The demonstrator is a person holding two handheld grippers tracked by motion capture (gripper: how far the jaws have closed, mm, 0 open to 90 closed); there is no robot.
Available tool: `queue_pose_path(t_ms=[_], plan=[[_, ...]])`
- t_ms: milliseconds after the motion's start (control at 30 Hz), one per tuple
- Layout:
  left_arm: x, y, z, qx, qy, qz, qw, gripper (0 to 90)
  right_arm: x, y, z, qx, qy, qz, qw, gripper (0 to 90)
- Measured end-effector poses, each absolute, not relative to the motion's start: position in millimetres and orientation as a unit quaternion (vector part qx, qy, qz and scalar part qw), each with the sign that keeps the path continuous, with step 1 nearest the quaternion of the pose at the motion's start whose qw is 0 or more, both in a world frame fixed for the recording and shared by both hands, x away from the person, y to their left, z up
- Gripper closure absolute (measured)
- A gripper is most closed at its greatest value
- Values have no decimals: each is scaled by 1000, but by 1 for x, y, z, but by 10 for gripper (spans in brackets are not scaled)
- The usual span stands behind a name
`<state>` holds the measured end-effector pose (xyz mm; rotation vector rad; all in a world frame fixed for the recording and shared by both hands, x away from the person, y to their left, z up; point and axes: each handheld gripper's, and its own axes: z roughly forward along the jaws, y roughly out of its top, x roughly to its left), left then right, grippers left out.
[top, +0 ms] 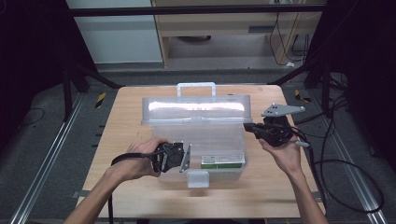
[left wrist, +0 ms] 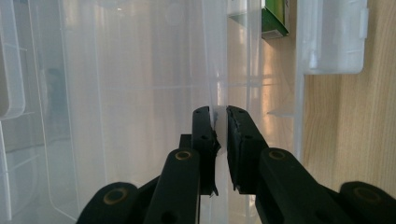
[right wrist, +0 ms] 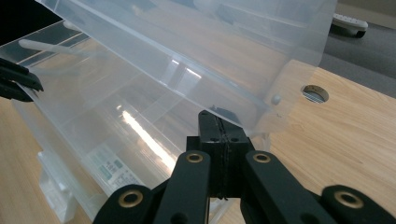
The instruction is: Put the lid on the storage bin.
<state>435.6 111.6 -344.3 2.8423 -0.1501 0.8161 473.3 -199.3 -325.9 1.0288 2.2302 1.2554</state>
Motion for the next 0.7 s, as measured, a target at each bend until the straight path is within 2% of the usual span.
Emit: queue_pose_path(t_ms=[467, 700], plan=[[430, 130, -331, 951, 9, 270, 149, 765, 466, -200, -333, 360, 799, 445, 186, 900], [427, 152, -324, 938, 80, 271, 199, 793, 465, -200, -335, 359, 800, 444, 186, 900]])
